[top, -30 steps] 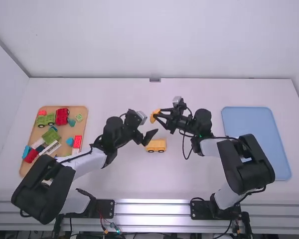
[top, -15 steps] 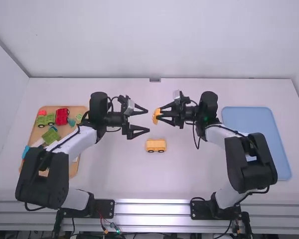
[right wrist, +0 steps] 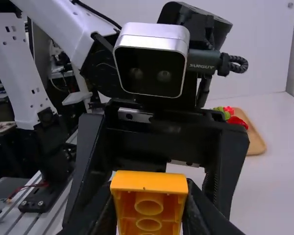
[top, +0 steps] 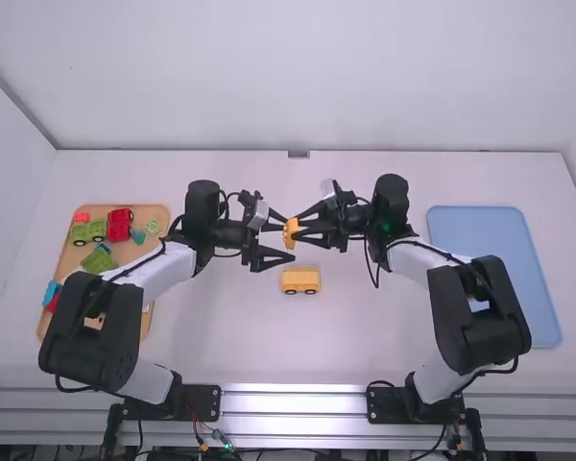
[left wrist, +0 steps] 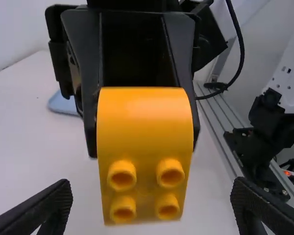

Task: Assemble lego blocks to make yellow taxi

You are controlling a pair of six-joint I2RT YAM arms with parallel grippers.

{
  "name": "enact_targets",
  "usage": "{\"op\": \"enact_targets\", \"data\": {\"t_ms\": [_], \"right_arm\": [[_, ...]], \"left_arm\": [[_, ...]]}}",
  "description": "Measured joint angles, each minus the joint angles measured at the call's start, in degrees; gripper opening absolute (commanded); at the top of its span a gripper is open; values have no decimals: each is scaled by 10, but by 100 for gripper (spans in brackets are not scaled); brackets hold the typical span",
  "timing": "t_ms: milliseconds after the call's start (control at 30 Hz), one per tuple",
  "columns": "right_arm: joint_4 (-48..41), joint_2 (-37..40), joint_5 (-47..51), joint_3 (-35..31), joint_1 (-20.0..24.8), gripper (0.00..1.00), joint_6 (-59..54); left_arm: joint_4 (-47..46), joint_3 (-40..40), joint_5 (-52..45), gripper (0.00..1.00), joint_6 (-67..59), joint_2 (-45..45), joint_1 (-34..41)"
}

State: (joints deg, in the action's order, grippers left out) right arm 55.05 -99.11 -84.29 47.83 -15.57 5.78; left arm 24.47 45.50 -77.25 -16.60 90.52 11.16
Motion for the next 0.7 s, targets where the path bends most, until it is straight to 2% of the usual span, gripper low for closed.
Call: {"op": "enact_targets", "data": {"t_ms": [200,700], "right_arm": [[-1,0,14,0,1,20,0],[-2,0,49,0,1,16,0]], "left_arm": [[15,0,8,62,0,0,-12],[61,0,24,50,29,0,-16]]}}
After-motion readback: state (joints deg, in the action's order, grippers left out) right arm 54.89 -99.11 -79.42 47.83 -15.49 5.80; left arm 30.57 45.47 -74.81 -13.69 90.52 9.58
